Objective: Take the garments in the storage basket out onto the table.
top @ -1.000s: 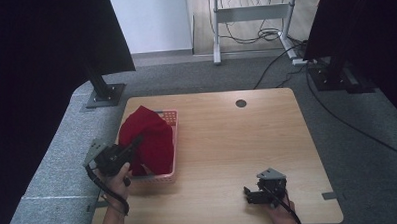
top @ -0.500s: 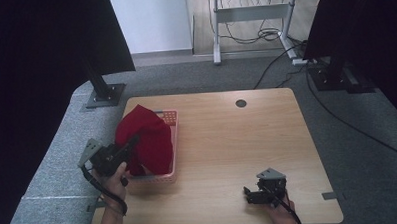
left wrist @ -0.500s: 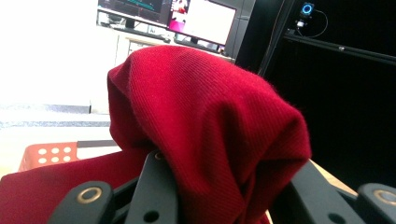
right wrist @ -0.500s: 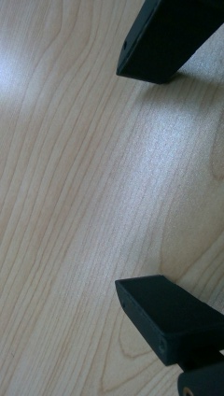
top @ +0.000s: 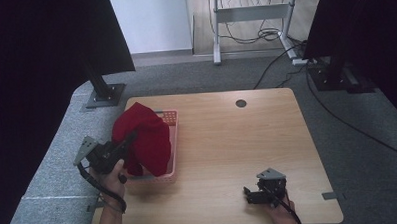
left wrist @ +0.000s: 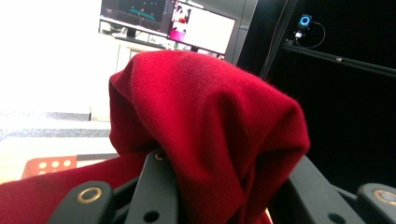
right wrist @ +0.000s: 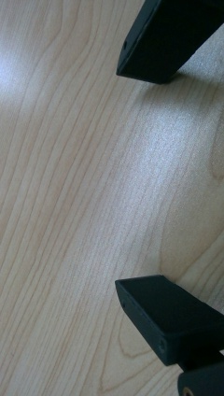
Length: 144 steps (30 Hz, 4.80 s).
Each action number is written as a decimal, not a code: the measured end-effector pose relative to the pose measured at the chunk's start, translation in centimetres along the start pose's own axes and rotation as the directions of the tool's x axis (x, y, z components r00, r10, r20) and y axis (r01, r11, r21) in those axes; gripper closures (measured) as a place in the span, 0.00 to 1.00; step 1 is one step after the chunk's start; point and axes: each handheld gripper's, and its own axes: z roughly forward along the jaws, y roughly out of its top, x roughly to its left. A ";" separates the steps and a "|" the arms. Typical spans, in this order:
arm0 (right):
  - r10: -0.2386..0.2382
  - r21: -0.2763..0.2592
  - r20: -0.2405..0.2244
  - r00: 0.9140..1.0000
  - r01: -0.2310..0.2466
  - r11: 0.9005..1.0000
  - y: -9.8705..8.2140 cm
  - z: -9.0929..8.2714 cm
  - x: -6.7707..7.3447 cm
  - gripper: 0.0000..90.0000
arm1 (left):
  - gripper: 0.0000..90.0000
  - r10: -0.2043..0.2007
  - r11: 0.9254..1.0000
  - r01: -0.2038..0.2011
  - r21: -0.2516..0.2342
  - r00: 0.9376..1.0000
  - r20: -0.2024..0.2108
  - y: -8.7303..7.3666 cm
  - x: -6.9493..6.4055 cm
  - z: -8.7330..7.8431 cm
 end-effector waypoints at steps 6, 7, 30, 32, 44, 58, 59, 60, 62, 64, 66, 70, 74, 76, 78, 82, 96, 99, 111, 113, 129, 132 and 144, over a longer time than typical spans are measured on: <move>0.000 0.000 0.000 1.000 0.000 1.000 0.0 0.0 0.0 0.01 | 0.79 0.001 1.000 -0.001 -0.001 1.000 0.010 0.5 -0.3 0.2; 0.000 0.000 0.000 1.000 0.000 1.000 0.0 0.0 0.0 0.01 | 0.80 0.001 1.000 -0.001 -0.001 1.000 0.011 0.4 -0.3 0.2; 0.002 0.000 0.002 1.000 -0.002 1.000 0.0 0.0 0.0 0.01 | 0.80 -0.004 1.000 0.004 0.009 0.999 0.032 1.5 -1.1 1.6; 0.003 0.000 0.002 1.000 -0.003 1.000 0.0 0.0 0.0 0.01 | 0.80 0.000 1.000 -0.001 0.006 1.000 0.030 1.6 -1.3 1.7; 0.003 0.000 0.002 1.000 -0.003 1.000 0.0 0.0 0.0 0.01 | 0.80 0.015 1.000 -0.015 -0.009 0.999 0.034 2.3 -2.2 1.8; 0.002 0.000 0.002 1.000 -0.002 1.000 0.0 0.0 0.0 0.01 | 0.80 0.025 0.999 -0.024 -0.024 0.999 0.047 3.1 -3.2 2.1; 0.002 0.000 0.002 1.000 -0.002 1.000 0.0 0.0 0.0 0.01 | 0.80 0.025 0.999 -0.024 -0.025 0.999 0.048 3.1 -3.2 2.1; 0.002 0.000 0.002 1.000 -0.002 1.000 0.0 0.0 0.0 0.01 | 0.80 0.025 0.999 -0.024 -0.025 0.999 0.048 3.1 -3.3 2.1; 0.002 0.000 0.002 1.000 -0.002 1.000 0.0 0.0 0.0 0.01 | 0.80 0.026 0.999 -0.024 -0.027 0.998 0.049 3.1 -3.3 2.1; 0.002 0.000 0.002 1.000 -0.002 1.000 0.0 0.0 0.0 0.01 | 0.80 0.029 0.999 -0.028 -0.024 0.998 0.050 3.1 -3.4 2.1; 0.002 0.000 0.002 1.000 -0.002 1.000 0.0 0.0 0.0 0.01 | 0.80 0.027 0.999 -0.026 -0.023 0.998 0.051 3.0 -3.4 2.2; 0.002 0.000 0.002 1.000 -0.002 1.000 0.0 0.0 0.0 0.01 | 0.80 0.031 0.999 -0.030 -0.021 0.998 0.052 3.1 -3.5 2.3; 0.002 0.001 0.001 1.000 -0.002 1.000 0.0 0.0 0.0 0.01 | 0.80 0.034 0.999 -0.033 -0.017 0.998 0.057 3.1 -3.8 2.6; 0.002 0.001 0.001 1.000 -0.002 1.000 0.0 0.0 0.0 0.01 | 0.80 0.035 0.999 -0.034 -0.016 0.998 0.060 3.1 -3.9 2.7; 0.002 0.001 0.001 1.000 -0.002 1.000 0.0 0.0 0.0 0.01 | 0.80 0.037 0.999 -0.036 -0.014 0.997 0.064 3.1 -4.1 2.8; 0.002 0.001 0.001 1.000 -0.002 1.000 0.0 0.0 0.0 0.01 | 0.80 0.040 0.999 -0.039 -0.013 0.997 0.073 3.2 -4.5 3.1; 0.002 0.001 0.001 1.000 -0.002 1.000 0.0 0.0 0.0 0.01 | 0.80 0.046 0.999 -0.045 -0.011 0.995 0.090 3.3 -5.5 3.6; 0.002 0.001 0.002 1.000 -0.002 1.000 0.0 0.0 0.0 0.01 | 0.80 0.047 0.999 -0.047 -0.010 0.994 0.095 3.3 -5.7 3.7; 0.002 0.001 0.001 1.000 -0.002 1.000 0.0 0.0 0.0 0.01 | 0.80 0.049 0.999 -0.048 -0.008 0.994 0.103 3.4 -6.5 4.4; 0.002 0.001 0.001 1.000 -0.002 1.000 0.0 0.0 0.0 0.01 | 0.80 0.049 0.999 -0.049 -0.006 0.993 0.108 3.4 -6.7 4.5; 0.002 0.001 0.001 1.000 -0.002 1.000 0.0 0.0 0.0 0.01 | 0.80 0.042 0.999 -0.043 0.005 0.990 0.133 2.9 -7.7 5.4; 0.002 0.001 0.001 1.000 -0.002 1.000 0.0 0.0 0.0 0.01 | 0.80 0.044 0.999 -0.046 0.011 0.990 0.134 2.8 -7.8 5.6; 0.002 0.001 0.002 1.000 -0.002 1.000 0.0 0.0 0.0 0.01 | 0.80 0.051 0.998 -0.055 0.019 0.987 0.154 2.9 -8.7 6.2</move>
